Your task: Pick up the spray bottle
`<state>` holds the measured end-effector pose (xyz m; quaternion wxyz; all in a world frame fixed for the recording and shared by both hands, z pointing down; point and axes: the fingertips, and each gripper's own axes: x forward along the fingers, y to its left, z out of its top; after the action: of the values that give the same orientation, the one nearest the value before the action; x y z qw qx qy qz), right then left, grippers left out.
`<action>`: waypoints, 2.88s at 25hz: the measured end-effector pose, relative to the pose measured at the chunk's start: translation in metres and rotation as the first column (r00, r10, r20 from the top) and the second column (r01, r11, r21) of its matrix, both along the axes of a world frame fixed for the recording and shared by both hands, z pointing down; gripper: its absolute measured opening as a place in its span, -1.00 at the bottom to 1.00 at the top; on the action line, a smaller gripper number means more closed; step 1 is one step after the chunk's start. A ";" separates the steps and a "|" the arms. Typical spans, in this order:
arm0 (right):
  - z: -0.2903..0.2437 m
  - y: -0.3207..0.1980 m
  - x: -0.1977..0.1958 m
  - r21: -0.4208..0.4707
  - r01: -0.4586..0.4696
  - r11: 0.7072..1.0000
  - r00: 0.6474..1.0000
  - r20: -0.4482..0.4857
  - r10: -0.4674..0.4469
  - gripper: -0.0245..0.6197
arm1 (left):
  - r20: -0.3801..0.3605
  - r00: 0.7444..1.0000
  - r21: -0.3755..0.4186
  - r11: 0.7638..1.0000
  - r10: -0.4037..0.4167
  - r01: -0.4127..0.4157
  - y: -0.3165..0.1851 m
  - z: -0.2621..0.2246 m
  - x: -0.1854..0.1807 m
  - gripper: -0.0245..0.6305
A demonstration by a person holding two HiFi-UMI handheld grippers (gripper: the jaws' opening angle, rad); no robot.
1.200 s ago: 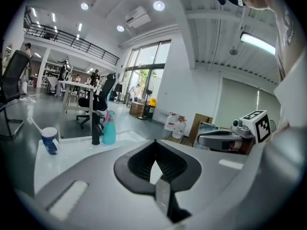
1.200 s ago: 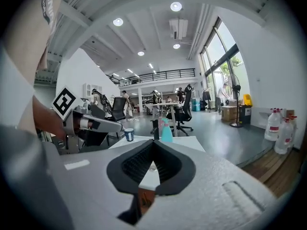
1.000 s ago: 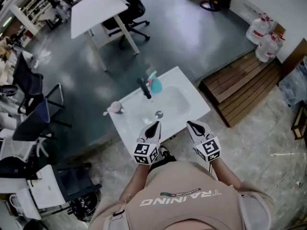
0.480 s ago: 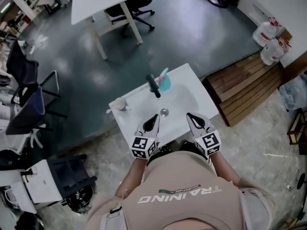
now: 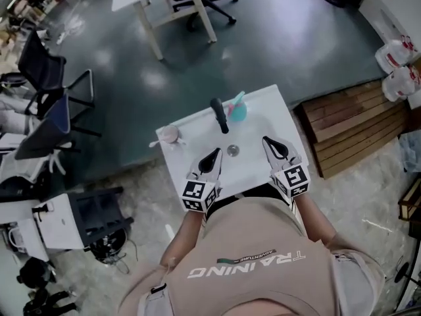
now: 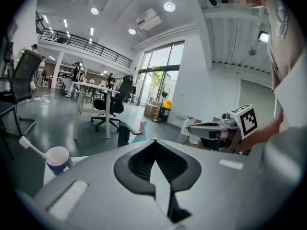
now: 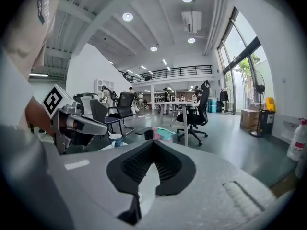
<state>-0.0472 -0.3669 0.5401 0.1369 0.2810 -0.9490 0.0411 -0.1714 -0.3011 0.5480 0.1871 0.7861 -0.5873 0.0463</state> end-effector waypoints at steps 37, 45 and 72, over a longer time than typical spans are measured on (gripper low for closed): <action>0.082 -0.115 -0.112 -0.023 0.251 0.968 0.962 -0.103 -0.252 -0.31 | -0.029 0.933 -0.090 0.930 -0.360 0.356 -0.019 0.013 -0.013 -0.88; 0.077 -0.121 -0.123 0.024 0.237 0.971 0.969 -0.085 -0.234 -0.43 | -0.023 0.930 -0.115 0.925 -0.367 0.363 -0.019 0.018 -0.022 -0.88; 0.018 -0.098 -0.083 0.047 0.132 0.990 0.990 -0.045 -0.130 -0.51 | -0.034 0.960 0.006 0.961 -0.277 0.278 -0.009 -0.021 -0.041 -0.88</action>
<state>-0.1303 -0.4652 0.5583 0.1523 0.2222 -0.9630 0.0025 -0.2129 -0.3104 0.5266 0.1974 0.6976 -0.6887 0.0036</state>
